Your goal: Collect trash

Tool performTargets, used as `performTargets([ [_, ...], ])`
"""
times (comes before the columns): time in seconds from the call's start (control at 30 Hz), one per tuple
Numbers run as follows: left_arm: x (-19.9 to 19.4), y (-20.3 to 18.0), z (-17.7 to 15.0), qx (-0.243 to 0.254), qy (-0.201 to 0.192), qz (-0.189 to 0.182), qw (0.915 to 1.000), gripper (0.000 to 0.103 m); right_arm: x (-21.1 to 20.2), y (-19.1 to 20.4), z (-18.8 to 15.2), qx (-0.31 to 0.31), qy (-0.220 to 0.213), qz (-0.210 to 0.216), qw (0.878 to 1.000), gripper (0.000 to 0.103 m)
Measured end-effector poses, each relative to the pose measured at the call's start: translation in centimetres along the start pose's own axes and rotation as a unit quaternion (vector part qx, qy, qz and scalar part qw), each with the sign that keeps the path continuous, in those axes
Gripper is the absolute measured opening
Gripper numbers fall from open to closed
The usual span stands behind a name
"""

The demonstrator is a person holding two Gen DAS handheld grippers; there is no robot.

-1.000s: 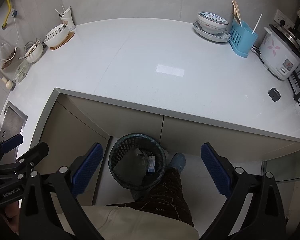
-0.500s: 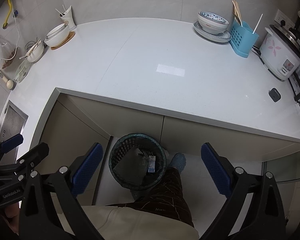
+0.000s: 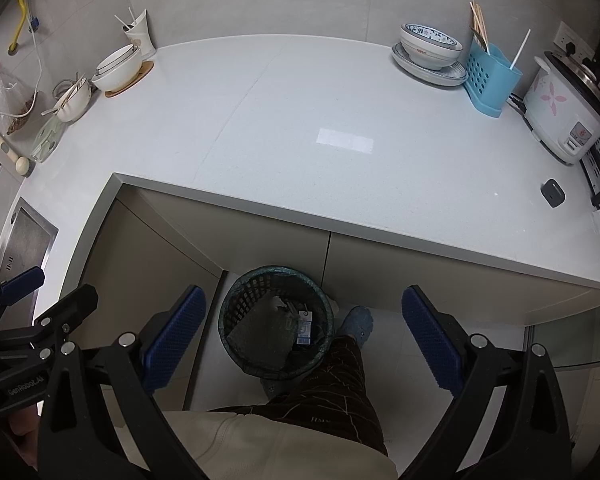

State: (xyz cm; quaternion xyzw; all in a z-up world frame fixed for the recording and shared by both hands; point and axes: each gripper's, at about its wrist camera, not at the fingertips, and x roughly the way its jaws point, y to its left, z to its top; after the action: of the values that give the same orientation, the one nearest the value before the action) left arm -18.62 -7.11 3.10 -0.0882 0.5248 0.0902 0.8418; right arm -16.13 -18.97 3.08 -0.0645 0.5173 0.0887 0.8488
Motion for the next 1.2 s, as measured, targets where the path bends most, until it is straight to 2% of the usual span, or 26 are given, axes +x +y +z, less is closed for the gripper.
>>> performTargets([
  [1.2,0.15,0.43,0.04,-0.007,-0.003,0.0,1.0,0.097,0.51,0.41,0.03,-0.007,0.003,0.01,1.0,0.094],
])
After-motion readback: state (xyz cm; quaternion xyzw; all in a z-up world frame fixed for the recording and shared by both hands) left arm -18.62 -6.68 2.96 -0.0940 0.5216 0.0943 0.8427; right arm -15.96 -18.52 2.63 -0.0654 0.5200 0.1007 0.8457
